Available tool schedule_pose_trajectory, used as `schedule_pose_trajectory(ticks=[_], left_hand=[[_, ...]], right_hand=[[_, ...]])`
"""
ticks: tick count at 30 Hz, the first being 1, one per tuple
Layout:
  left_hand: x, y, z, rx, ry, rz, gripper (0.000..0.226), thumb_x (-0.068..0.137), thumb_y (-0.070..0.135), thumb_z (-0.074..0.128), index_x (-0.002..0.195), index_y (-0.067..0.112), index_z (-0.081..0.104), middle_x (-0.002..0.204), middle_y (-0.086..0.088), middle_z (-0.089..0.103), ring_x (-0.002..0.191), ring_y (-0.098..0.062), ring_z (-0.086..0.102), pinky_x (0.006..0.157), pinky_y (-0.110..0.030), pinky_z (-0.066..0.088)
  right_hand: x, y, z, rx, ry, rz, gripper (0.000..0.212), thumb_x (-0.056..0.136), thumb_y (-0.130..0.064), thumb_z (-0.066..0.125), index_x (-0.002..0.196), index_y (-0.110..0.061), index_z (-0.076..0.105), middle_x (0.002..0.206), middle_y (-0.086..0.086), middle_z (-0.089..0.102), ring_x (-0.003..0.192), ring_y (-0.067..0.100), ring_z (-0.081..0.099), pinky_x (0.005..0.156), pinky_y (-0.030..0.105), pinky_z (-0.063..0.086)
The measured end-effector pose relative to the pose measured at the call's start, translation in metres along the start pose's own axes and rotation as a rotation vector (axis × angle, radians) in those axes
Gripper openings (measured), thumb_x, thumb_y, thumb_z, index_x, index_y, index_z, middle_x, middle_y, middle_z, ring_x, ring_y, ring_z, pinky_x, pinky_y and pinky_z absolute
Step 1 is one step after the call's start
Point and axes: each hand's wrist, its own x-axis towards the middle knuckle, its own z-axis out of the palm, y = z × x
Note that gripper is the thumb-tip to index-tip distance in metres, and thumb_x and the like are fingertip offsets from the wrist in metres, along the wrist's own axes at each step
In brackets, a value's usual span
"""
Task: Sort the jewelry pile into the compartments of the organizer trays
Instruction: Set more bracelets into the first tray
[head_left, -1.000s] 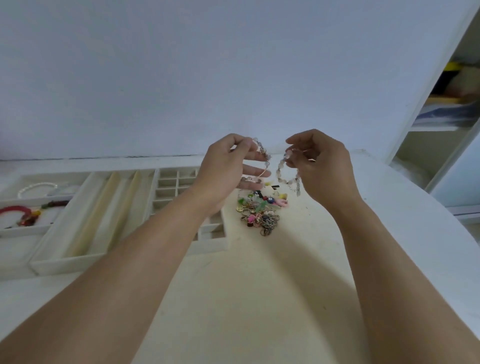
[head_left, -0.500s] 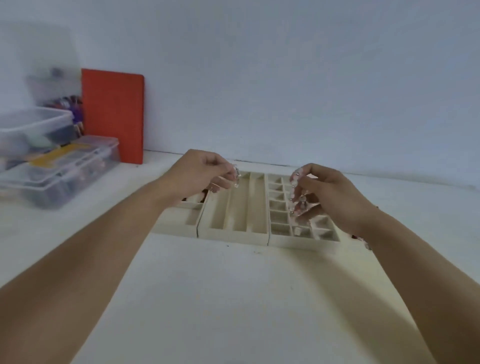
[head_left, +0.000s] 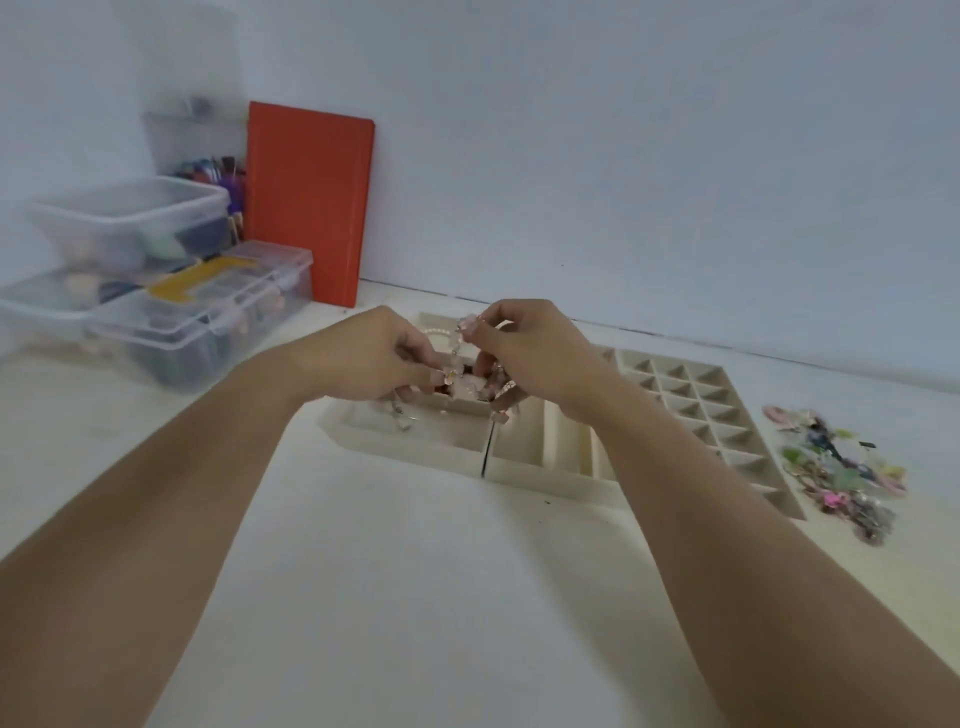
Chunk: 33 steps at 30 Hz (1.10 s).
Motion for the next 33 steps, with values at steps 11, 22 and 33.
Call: schedule_pose_trajectory(ticks=[11,22,33], left_hand=[[0.003,-0.015,-0.005,0.356,0.064,-0.093,0.015,0.085,0.021,0.077,0.078,0.034,0.073,0.09,0.007,0.072,0.083,-0.01,0.063,0.071,-0.022,0.042],[0.004,-0.004,-0.005,0.439,0.061,-0.098,0.021,0.077,0.007,0.079,0.076,0.028,0.078,0.083,0.006,0.075,0.071,-0.007,0.066,0.058,-0.021,0.046],[-0.002,0.01,0.006,0.554,-0.152,-0.196,0.012,0.079,0.03,0.081,0.09,0.03,0.076,0.074,0.011,0.066,0.07,-0.007,0.06,0.055,-0.023,0.04]], right_hand=[[0.025,0.017,0.023,-0.394,0.035,-0.044,0.025,0.098,-0.04,0.061,0.086,-0.018,0.067,0.078,0.002,0.074,0.065,0.024,0.072,0.073,0.046,0.062],[0.027,0.019,0.024,-0.49,0.049,-0.039,0.025,0.098,-0.039,0.061,0.093,-0.016,0.066,0.081,0.004,0.075,0.063,0.022,0.071,0.068,0.033,0.057],[0.028,0.02,0.022,-0.455,0.046,-0.023,0.022,0.096,-0.036,0.065,0.092,-0.014,0.067,0.083,0.007,0.075,0.067,0.025,0.074,0.073,0.043,0.062]])
